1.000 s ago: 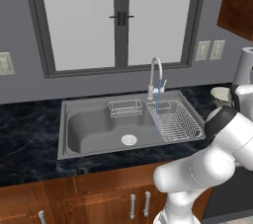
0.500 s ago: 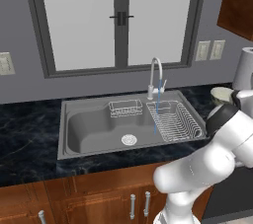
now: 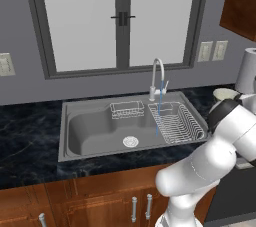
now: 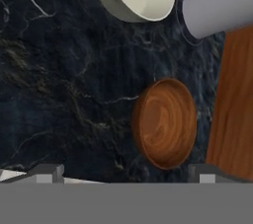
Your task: Rinse each bowl for a few seconds and place them down in the sink or on the counter.
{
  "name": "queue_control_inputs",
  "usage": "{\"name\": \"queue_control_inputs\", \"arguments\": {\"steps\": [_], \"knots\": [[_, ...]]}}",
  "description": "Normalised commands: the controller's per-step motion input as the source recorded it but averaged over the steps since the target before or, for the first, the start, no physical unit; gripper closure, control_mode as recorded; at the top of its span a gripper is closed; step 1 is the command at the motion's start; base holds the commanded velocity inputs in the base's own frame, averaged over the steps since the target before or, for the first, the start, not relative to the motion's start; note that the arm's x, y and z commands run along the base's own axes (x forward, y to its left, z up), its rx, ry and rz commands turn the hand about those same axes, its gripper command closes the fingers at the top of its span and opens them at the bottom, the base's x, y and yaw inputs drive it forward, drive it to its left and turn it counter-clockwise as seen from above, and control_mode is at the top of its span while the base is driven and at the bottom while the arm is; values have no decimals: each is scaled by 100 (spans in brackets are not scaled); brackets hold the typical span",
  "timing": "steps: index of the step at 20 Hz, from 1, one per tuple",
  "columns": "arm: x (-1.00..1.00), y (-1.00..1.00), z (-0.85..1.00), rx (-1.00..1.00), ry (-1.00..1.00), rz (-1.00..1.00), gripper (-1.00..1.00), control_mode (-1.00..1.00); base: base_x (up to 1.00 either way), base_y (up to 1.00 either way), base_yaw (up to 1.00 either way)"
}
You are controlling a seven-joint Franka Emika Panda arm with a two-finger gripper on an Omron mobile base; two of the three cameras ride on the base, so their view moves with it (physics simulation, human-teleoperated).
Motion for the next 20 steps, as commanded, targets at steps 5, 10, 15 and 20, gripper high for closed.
{"name": "queue_control_inputs", "arguments": {"steps": [5, 10, 15, 20], "knots": [[6, -6, -7, 1, -5, 2, -100, -100, 0, 0, 0], [0, -19, -21, 3, -1, 0, -100, -100, 0, 0, 0], [0, -24, -25, 1, 0, 0, -100, -100, 0, 0, 0], [0, -17, -12, 0, 0, 0, -100, -100, 0, 0, 0]]}}
